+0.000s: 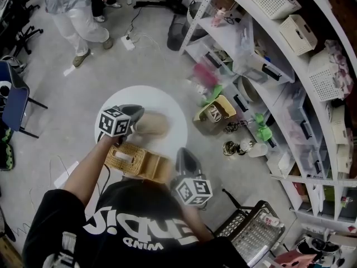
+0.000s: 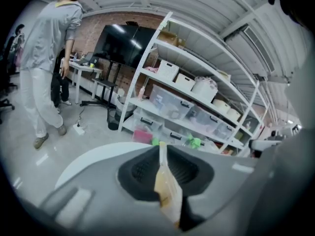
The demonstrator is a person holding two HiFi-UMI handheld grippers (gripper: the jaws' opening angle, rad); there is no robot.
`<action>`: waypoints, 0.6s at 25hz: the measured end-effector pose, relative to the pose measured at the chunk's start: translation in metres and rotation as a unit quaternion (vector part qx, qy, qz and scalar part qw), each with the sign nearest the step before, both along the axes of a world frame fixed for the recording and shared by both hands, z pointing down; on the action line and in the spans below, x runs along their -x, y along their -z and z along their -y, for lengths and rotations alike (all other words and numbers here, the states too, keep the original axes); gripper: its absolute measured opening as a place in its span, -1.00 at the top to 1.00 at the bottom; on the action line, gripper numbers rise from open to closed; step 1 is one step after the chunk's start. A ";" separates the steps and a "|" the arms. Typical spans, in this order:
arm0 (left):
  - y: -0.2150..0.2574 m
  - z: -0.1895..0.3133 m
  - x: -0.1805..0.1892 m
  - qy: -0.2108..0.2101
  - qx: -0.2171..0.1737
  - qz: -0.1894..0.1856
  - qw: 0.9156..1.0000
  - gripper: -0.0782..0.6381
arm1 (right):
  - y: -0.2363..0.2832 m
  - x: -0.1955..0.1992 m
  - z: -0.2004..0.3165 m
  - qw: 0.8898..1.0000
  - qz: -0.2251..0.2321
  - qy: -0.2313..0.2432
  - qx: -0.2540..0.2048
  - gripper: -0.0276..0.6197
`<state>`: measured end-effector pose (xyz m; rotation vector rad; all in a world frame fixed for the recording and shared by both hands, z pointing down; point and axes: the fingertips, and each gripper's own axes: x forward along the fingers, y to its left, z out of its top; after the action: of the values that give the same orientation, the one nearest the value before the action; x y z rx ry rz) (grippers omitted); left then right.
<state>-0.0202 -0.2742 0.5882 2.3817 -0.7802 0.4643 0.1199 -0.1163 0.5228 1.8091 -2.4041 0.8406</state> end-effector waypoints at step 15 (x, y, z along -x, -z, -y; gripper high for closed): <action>0.142 -0.037 0.029 0.101 -0.175 0.006 0.979 0.65 | 0.031 0.005 -0.020 0.999 -0.005 0.037 -0.036 0.92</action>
<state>-0.0493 -0.2373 0.4458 2.5790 -1.1790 0.2733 0.1153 -0.0967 0.4922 1.7321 -2.5081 0.7449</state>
